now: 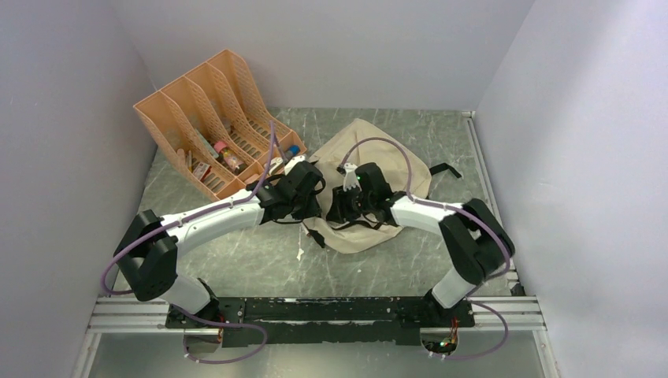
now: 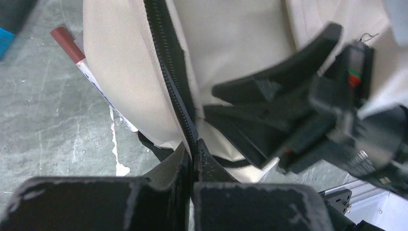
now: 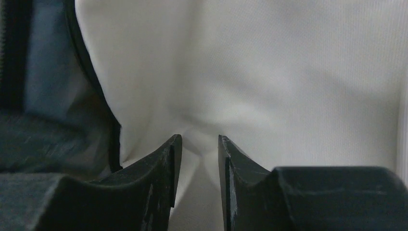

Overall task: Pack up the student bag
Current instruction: Zip the student bag at the center of the board.

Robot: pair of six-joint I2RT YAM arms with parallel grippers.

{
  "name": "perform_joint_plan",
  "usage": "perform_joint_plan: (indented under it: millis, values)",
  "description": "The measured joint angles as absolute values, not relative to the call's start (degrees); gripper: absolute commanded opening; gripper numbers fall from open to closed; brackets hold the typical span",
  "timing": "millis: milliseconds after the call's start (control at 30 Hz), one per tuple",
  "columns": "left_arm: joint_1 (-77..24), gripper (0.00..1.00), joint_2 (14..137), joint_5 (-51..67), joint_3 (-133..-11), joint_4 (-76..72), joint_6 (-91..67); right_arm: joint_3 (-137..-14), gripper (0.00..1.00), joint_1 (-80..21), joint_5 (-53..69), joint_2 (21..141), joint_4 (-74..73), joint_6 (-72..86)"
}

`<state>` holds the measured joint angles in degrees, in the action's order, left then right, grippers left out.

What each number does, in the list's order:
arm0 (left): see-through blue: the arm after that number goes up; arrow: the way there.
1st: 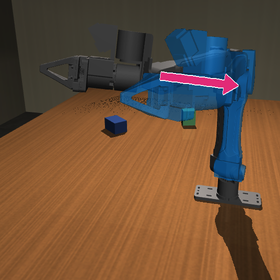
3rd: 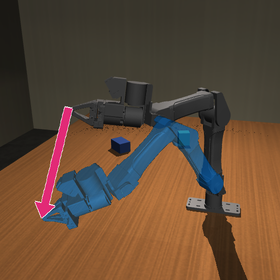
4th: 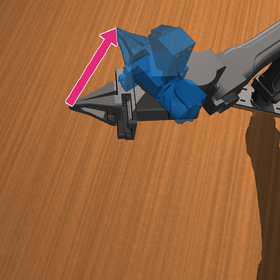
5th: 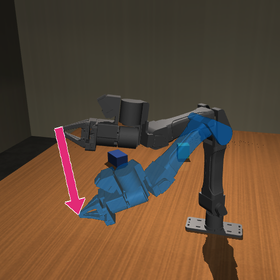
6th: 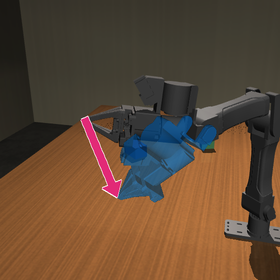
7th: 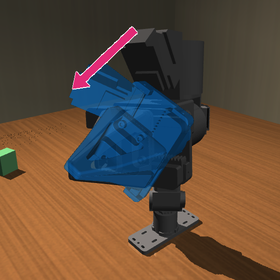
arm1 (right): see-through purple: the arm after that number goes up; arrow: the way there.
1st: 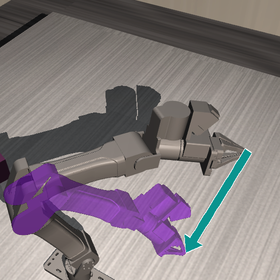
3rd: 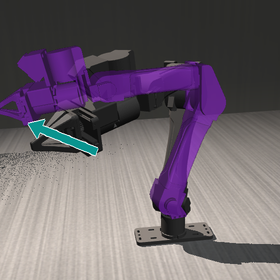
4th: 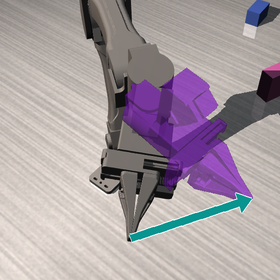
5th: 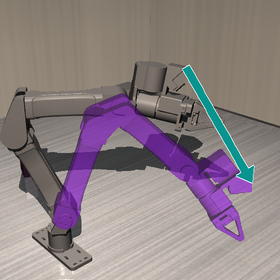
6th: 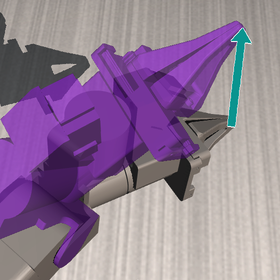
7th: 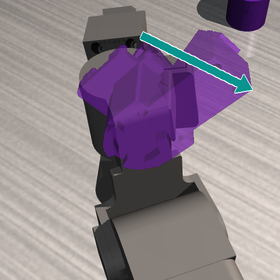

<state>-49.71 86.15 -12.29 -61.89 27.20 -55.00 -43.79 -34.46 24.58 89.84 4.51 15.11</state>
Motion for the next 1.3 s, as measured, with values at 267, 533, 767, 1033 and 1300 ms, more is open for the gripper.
perform_joint_plan:
  millis: [267,533,767,1033,1300]
  values:
    - [-49.7,0.05,85.9,-10.3,-61.9,26.0,-52.2,-50.9,0.47,-35.3,23.5,100.4,8.0,16.8]
    - [-49.7,0.05,85.6,-9.8,-61.9,25.3,-50.8,-52.2,0.47,-36.0,21.6,100.1,8.4,17.1]
    - [-48.7,0.26,85.6,-9.8,-61.8,25.2,-49.5,-43.5,0.52,-36.2,12.8,79.7,6.4,20.3]
    - [-47.7,0.62,84.2,-10.5,-61.8,24.2,-43.2,-37.6,0.71,-35.9,-14.2,59.9,-1.4,33.3]
    - [-48.1,0.75,81.8,-9.3,-68.1,21.5,-32.0,-36.8,0.77,-24.9,-22.7,58.8,-14.2,40.5]
